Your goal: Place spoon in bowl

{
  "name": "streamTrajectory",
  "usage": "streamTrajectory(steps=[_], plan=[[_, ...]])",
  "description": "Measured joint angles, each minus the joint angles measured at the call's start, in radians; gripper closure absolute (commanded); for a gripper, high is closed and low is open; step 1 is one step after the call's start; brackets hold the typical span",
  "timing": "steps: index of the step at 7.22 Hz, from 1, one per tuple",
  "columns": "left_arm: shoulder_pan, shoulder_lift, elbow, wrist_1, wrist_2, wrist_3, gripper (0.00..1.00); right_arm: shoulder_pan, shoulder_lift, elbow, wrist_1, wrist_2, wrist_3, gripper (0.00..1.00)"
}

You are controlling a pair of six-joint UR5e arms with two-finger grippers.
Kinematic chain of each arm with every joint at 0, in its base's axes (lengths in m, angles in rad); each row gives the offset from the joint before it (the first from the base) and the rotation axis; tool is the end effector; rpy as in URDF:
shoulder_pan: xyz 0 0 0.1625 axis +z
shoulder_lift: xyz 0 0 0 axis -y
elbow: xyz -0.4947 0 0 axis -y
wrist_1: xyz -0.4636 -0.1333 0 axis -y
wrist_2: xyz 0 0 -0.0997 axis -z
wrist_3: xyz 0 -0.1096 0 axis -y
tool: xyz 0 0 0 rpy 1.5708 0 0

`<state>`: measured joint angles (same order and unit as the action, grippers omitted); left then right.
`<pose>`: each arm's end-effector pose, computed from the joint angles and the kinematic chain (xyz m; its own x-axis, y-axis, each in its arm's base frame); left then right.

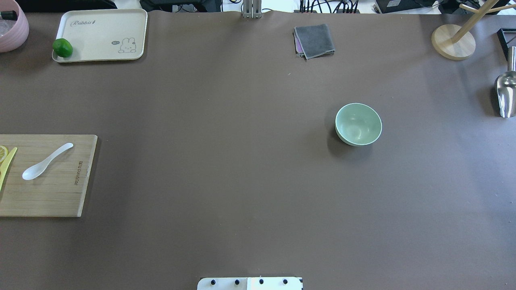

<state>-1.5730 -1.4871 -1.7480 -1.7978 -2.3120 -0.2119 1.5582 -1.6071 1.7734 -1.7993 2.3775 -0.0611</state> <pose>-0.0605 -0.5402 0.6575 0.7212 0.0068 -0.6927 0.1573 0.9722 0.1732 0.0474 -0.5347 0.6620 0.6903 -0.0248 0.7231 0.0548 0.9983 -0.0180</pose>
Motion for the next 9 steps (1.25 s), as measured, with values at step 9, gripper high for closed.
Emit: streamTrajectory(steps=[9], plan=[[0.001,-0.001,-0.012,-0.008,-0.008,0.000,0.02,0.003,0.002,0.021,0.013,-0.001,0.011,0.00]])
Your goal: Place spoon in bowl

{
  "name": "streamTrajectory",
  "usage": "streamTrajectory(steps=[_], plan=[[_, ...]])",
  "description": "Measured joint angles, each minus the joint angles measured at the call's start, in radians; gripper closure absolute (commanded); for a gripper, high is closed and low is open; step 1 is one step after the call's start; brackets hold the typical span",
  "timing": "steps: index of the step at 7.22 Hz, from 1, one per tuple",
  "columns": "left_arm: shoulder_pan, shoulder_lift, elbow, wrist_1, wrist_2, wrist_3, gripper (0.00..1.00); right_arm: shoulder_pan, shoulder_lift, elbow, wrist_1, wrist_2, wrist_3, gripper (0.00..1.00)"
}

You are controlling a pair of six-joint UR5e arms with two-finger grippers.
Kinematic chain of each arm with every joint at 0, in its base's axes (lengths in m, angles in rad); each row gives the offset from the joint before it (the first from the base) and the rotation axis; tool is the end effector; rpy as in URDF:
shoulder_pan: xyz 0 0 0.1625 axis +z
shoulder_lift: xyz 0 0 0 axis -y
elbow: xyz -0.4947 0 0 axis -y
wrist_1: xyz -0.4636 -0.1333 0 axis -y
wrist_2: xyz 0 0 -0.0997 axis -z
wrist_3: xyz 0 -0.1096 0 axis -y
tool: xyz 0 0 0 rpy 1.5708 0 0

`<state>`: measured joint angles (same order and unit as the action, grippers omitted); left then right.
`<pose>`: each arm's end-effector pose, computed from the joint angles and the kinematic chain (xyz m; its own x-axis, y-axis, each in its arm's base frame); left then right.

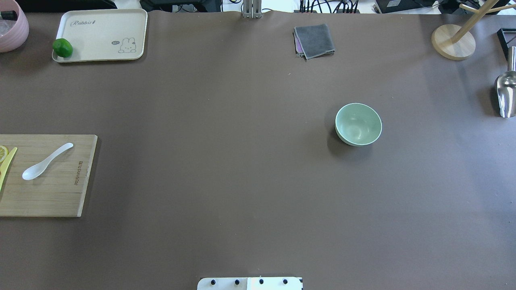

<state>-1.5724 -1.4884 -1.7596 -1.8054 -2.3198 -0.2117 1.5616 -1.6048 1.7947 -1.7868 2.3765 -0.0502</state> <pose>-0.0595 -0.5410 0.6486 0.7161 0.0235 -0.6976 0.1554 0.9690 0.1921 0.0493 -0.5366 0.6479 0.6914 -0.0377 0.7215 0.0439 0.9990 0.0101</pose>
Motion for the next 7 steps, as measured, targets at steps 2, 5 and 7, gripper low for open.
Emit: streamTrajectory(steps=[2,5,7], plan=[[0.002,0.003,-0.019,-0.076,-0.005,-0.001,0.02,-0.011,0.017,-0.002,0.079,0.002,0.001,0.00],[0.056,-0.022,-0.013,-0.175,-0.052,-0.081,0.02,-0.058,0.028,-0.002,0.166,0.072,0.001,0.00],[0.112,-0.051,-0.006,-0.205,-0.062,-0.157,0.02,-0.126,0.036,-0.003,0.308,0.099,0.049,0.00]])
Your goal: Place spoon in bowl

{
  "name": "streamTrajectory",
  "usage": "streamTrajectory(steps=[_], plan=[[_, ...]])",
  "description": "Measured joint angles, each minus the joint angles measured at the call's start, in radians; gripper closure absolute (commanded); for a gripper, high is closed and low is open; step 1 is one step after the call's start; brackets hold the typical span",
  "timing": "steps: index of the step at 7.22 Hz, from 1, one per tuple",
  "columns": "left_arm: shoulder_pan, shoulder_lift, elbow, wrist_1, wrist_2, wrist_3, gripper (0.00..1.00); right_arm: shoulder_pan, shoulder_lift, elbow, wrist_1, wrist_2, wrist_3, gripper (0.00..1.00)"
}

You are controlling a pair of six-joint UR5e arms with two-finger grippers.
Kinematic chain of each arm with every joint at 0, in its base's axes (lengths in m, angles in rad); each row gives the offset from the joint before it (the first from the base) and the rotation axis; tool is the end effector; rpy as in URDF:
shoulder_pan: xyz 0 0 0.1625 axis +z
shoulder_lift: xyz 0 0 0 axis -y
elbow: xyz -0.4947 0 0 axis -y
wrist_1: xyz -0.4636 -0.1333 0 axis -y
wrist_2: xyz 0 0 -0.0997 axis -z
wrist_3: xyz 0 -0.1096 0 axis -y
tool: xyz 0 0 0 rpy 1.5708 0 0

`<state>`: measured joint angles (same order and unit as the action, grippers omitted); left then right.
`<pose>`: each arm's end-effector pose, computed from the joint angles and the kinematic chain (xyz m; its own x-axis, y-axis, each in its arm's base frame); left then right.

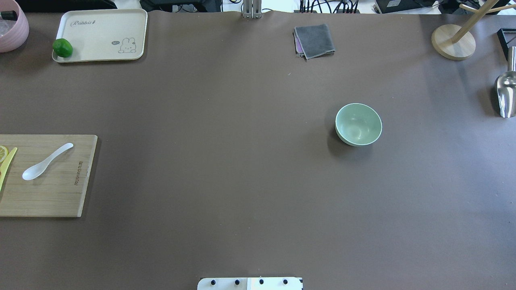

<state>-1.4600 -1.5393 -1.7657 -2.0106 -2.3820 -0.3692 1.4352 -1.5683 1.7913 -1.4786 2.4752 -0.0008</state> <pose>0.0092 -0.5692 0.5871 0.6287 0.1569 -0.7616 0.1456 0.9383 0.3136 -0.0302 -0.5703 0.5882 0.5794 -0.3258 0.7471 0.1290 0.9417 0.3106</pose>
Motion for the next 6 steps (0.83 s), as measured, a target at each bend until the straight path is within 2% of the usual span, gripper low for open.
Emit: streamTrajectory(steps=[3,4,6], plan=[[0.078,-0.016,0.011,-0.060,0.003,-0.083,0.02,-0.177,0.094,-0.010,0.192,-0.012,0.329,0.00],[0.104,-0.025,0.012,-0.065,0.006,-0.131,0.02,-0.244,0.130,-0.019,0.257,-0.059,0.461,0.00],[0.137,-0.029,0.011,-0.083,0.011,-0.168,0.02,-0.408,0.182,-0.041,0.370,-0.232,0.718,0.00]])
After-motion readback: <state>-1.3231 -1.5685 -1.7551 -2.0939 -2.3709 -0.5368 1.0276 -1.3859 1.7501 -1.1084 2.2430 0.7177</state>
